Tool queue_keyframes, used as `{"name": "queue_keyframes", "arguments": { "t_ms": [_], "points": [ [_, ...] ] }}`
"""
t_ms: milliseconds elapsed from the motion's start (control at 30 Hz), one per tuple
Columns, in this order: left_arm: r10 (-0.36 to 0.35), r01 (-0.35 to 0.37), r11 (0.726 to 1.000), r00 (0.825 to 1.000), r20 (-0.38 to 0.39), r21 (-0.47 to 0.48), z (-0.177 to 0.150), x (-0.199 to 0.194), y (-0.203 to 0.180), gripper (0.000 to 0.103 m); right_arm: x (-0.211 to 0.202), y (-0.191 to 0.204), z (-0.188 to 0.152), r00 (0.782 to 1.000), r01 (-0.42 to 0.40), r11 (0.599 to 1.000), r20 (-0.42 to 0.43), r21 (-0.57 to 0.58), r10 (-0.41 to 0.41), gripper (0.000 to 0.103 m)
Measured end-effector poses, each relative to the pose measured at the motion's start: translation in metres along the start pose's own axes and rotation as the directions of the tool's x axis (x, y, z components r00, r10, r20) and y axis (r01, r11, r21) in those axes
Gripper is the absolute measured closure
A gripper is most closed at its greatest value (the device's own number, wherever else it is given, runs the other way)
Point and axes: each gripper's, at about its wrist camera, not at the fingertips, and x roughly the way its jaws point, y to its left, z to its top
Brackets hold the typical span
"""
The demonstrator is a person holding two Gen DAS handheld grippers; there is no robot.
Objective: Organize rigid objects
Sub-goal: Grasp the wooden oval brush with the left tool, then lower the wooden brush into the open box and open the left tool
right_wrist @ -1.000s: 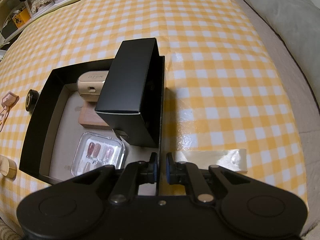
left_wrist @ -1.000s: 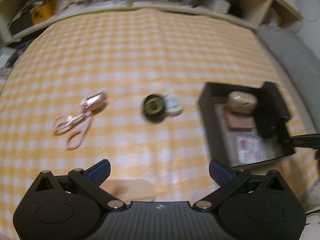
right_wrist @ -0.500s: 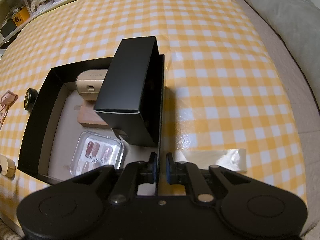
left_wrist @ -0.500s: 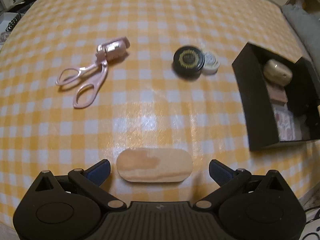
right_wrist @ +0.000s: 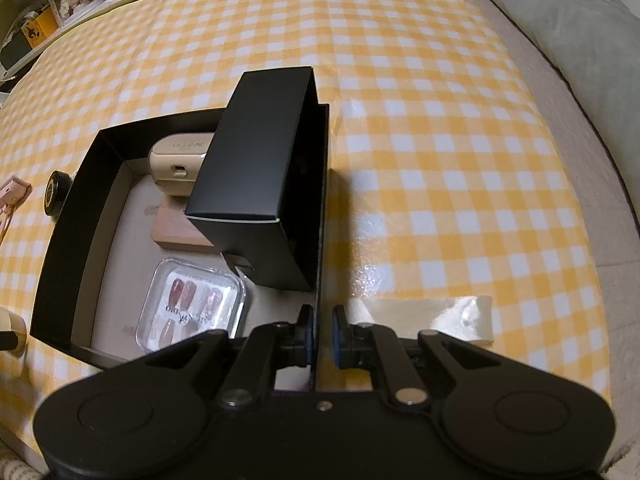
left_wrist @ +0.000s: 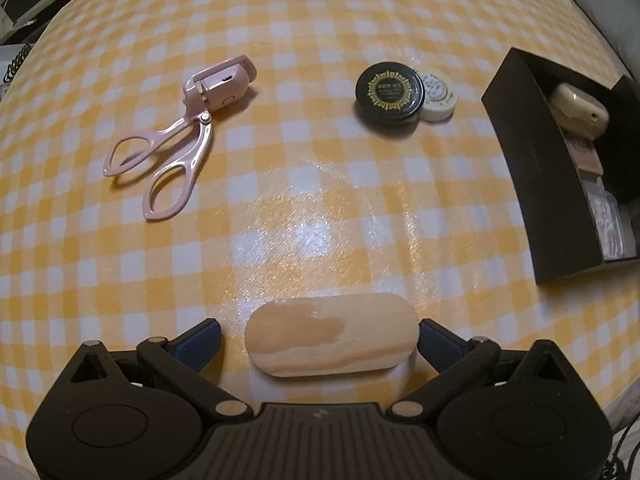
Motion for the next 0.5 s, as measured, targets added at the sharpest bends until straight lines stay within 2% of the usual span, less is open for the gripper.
{"name": "queue_keyframes", "arguments": {
  "t_ms": [67,233,300,400,500],
  "points": [
    [-0.012,0.012,1.0,1.0,0.024,0.011,0.001,-0.003,-0.001,0.015,0.001,-0.001,0.0,1.0,0.0,1.0,-0.001,-0.001,0.0,0.094],
    [-0.006,0.003,0.999,0.998,0.064,0.046,0.0,-0.01,-0.009,0.015,0.001,-0.001,0.0,1.0,0.001,1.0,-0.003,-0.003,-0.001,0.094],
    [-0.002,-0.008,0.997,0.991,0.131,0.078,0.0,-0.02,-0.015,0.015,0.001,0.0,0.0,1.0,0.0,1.0,-0.002,-0.002,0.0,0.094],
    [-0.035,-0.002,0.989,0.969,0.243,0.149,0.003,-0.041,-0.026,0.015,0.0,0.0,0.0,1.0,0.001,1.0,-0.003,-0.002,-0.001,0.094],
    [-0.118,0.028,0.967,0.93,0.347,0.254,0.003,-0.063,-0.042,0.015,0.001,0.001,0.0,1.0,0.004,1.0,-0.003,-0.004,-0.004,0.094]
  ]
}}
